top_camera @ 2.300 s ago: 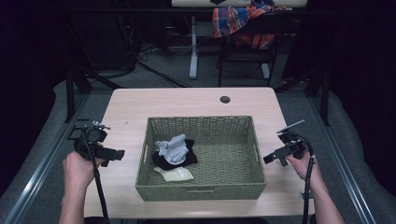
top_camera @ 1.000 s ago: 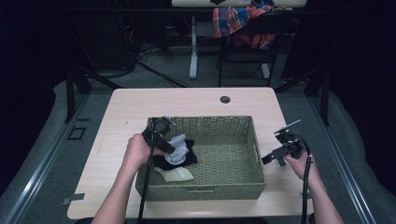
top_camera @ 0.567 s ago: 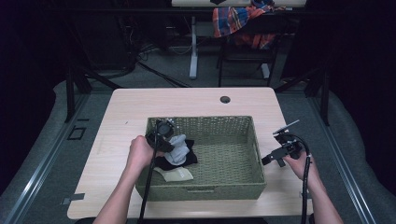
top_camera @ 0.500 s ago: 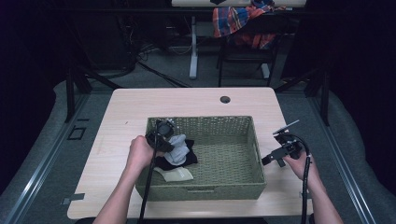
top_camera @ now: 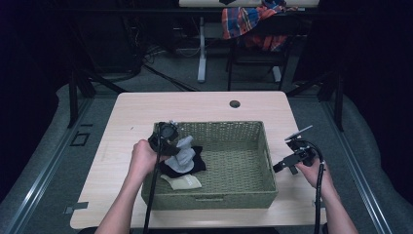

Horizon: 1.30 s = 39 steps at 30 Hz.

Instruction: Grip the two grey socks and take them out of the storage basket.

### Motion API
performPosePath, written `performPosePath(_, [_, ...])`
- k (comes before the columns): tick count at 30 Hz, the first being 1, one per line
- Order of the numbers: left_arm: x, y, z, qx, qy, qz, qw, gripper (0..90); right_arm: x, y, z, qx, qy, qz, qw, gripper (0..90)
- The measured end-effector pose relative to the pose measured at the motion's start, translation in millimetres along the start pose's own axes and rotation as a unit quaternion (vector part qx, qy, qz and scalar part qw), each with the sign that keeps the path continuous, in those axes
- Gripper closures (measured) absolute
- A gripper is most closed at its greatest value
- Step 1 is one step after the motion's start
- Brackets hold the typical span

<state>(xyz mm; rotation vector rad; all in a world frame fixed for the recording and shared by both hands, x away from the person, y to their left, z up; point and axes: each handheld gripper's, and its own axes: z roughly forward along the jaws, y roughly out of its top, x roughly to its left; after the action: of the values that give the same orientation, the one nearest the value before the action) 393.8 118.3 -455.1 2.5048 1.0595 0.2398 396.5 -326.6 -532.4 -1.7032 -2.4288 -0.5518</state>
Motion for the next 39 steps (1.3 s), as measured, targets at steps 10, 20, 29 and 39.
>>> performPosePath(10, [-0.3, 0.6, -17.9, -0.027, 0.002, 0.0, 0.9996, 85.2, -0.9, 0.1, 0.0, 0.002, 0.002, -0.002, 1.0, 3.3])
performPosePath(20, [3.2, -1.0, -32.1, -0.043, 0.002, -0.006, 0.999, 85.2, -0.5, -0.2, -0.3, 0.002, 0.001, 0.0, 1.0, 3.3])
performPosePath(29, [6.7, -2.3, -39.8, -0.045, -0.001, -0.009, 0.9989, 85.2, -0.8, -0.3, -0.1, 0.001, 0.0, 0.001, 1.0, 3.3])
performPosePath(39, [16.1, -7.6, -58.3, -0.072, 0.008, -0.027, 0.997, 85.2, -2.8, 0.5, -2.1, 0.011, 0.002, -0.008, 0.9999, 3.3])
